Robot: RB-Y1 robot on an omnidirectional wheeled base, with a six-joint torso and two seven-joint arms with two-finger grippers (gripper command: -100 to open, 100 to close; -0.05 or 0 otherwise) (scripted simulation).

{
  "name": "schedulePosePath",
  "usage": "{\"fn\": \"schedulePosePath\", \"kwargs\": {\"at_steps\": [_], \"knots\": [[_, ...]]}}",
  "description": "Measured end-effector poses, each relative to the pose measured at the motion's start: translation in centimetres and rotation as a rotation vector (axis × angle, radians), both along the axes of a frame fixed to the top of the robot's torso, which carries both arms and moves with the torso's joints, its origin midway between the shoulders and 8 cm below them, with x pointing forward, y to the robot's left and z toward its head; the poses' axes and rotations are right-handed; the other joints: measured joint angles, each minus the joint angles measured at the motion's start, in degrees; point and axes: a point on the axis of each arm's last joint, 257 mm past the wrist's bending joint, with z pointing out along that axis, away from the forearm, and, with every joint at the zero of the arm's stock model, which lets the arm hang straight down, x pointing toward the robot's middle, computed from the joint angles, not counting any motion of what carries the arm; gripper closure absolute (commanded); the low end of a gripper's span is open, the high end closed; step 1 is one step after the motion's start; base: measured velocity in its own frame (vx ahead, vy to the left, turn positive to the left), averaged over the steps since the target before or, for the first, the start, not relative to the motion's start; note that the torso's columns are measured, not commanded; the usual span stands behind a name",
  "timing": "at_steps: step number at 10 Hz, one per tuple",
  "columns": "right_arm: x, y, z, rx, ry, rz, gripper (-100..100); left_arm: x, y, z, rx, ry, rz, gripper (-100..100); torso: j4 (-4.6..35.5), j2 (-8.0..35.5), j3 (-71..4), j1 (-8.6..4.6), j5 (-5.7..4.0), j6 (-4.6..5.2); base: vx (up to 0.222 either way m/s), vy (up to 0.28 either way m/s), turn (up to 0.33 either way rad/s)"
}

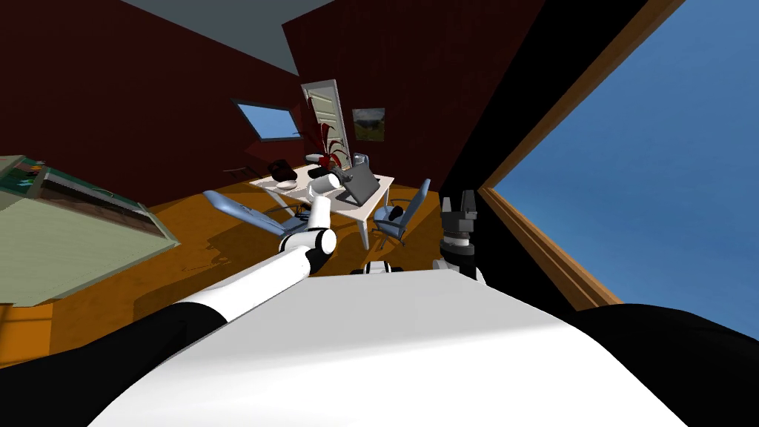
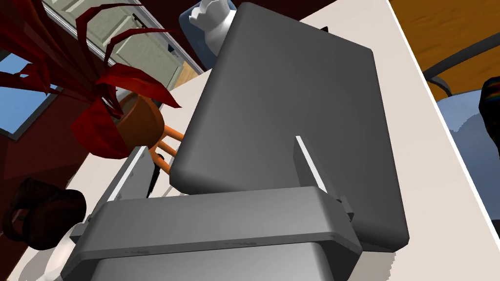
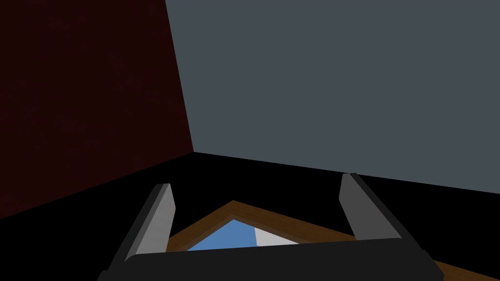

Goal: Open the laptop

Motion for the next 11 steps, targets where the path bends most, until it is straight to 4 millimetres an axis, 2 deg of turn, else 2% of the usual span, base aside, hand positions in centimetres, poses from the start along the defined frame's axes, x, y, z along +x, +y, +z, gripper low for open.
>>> {"fn": "schedulePosePath", "kwargs": {"at_steps": [1, 2, 8, 9, 11], "knots": [[0.0, 0.0, 0.0, 0.000, 0.000, 0.000, 0, 0.0, 0.0, 0.0, -0.007, -0.001, 0.001, -100, 0.1, 0.2, 0.1, 0.17, 0.05, -0.02, 0.010, -0.008, -0.001], [0.0, 0.0, 0.0, 0.000, 0.000, 0.000, 0, 0.0, 0.0, 0.0, -0.006, -0.001, 0.000, 100, 0.1, 0.4, 0.2, 0.24, 0.08, -0.02, 0.007, -0.004, -0.001], [0.0, 0.0, 0.0, 0.000, 0.000, 0.000, 0, -0.3, -0.2, -1.0, -0.159, 0.081, -0.014, 100, 0.0, 0.1, 0.1, 0.12, 0.04, -0.02, 0.056, 0.066, 0.026], [0.0, 0.0, 0.0, 0.000, 0.000, 0.000, 0, -0.3, -0.2, -1.1, -0.164, 0.085, -0.014, -100, 0.1, 0.3, 0.2, -0.06, -0.01, 0.01, 0.022, 0.109, -0.076], [0.0, 0.0, 0.0, 0.000, 0.000, 0.000, 0, -0.3, -0.2, -1.4, -0.129, 0.090, -0.020, -100, 0.1, 0.3, 0.2, 0.40, 0.12, -0.03, 0.015, 0.195, -0.070]]}}
